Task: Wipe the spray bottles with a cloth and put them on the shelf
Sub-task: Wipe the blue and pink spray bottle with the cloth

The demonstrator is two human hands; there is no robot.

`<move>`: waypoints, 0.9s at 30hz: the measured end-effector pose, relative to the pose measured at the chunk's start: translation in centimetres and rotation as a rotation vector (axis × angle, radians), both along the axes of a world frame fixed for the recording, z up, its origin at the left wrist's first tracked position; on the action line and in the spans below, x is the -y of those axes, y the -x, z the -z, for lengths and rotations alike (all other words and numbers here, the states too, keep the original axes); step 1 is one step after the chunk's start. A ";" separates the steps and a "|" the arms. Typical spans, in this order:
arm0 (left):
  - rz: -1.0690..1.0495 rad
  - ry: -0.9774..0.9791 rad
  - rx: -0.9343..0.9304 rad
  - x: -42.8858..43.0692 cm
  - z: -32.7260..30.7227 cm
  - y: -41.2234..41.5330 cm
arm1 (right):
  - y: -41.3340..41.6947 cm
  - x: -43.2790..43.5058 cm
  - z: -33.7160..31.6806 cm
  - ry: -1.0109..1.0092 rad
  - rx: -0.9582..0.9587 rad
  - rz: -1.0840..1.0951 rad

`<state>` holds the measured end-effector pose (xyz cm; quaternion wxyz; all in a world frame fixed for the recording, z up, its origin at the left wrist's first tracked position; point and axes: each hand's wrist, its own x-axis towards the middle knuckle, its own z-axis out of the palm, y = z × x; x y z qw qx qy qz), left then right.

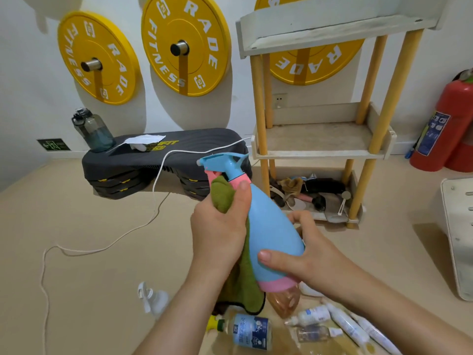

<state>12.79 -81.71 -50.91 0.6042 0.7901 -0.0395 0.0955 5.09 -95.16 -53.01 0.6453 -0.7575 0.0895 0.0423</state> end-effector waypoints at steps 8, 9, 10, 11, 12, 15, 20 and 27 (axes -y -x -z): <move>-0.208 -0.288 0.621 -3.7 -3.0 -1.1 | -0.4 1.7 -1.6 0.069 -0.131 -0.027; -0.202 -0.291 0.681 -4.2 -3.3 -1.2 | -0.2 1.9 -2.0 0.039 -0.151 -0.098; -0.175 -0.341 0.689 -4.5 -3.5 -1.4 | 0.0 1.9 -2.4 0.010 -0.149 -0.170; -0.101 -0.441 0.652 -4.6 -3.6 -1.5 | 0.3 1.8 -2.8 -0.018 -0.133 -0.225; -0.004 -0.556 0.593 -4.7 -3.4 -1.7 | 0.5 1.7 -3.1 -0.038 -0.116 -0.264; 0.181 -0.723 0.451 -4.5 -1.8 -1.9 | 0.8 1.5 -3.5 -0.007 -0.106 -0.305; -0.028 -0.560 0.370 -4.4 -1.6 -2.2 | 1.0 1.4 -3.2 0.173 -0.089 -0.330; -0.121 0.399 -0.116 -6.2 -3.0 -4.3 | 1.4 1.9 -3.7 0.886 0.083 -0.198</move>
